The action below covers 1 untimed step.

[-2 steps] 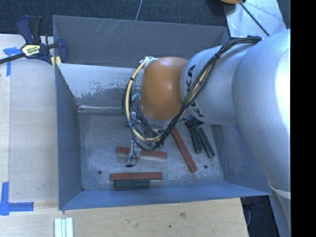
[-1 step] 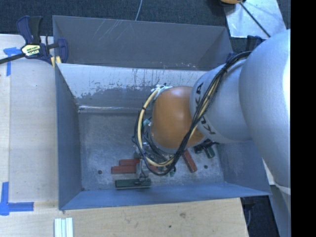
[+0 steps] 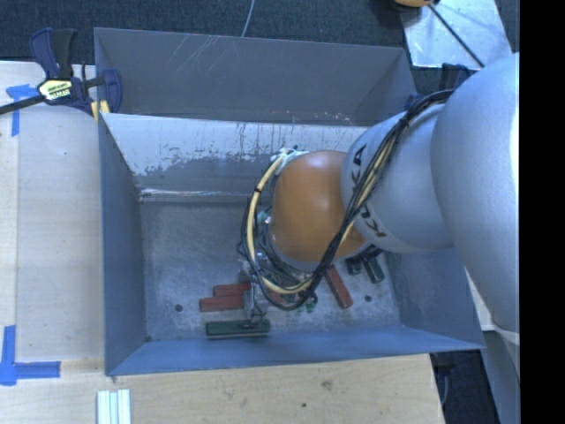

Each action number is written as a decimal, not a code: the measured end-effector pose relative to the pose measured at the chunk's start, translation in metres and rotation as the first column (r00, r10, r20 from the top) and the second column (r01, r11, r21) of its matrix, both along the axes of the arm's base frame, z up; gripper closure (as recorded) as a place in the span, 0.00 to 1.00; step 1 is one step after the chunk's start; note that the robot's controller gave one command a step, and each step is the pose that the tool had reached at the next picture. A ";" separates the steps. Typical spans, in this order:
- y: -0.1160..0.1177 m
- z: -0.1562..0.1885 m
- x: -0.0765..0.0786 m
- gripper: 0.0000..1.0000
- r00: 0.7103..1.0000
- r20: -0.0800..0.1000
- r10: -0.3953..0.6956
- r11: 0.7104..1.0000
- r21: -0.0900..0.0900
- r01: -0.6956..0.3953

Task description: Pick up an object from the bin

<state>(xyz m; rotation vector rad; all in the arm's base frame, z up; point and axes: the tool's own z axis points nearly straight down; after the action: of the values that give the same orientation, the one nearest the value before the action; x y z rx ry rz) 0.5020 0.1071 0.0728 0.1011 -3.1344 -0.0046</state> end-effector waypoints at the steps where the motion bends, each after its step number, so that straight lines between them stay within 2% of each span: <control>1: -0.004 0.000 0.008 1.00 0.999 -0.001 0.049 0.999 0.003 -0.049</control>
Offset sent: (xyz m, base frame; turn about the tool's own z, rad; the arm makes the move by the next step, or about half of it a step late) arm 0.0192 0.0178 -0.0028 0.1344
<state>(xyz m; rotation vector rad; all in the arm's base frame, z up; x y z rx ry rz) 0.5103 0.1026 0.0729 0.1779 -3.1299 -0.0084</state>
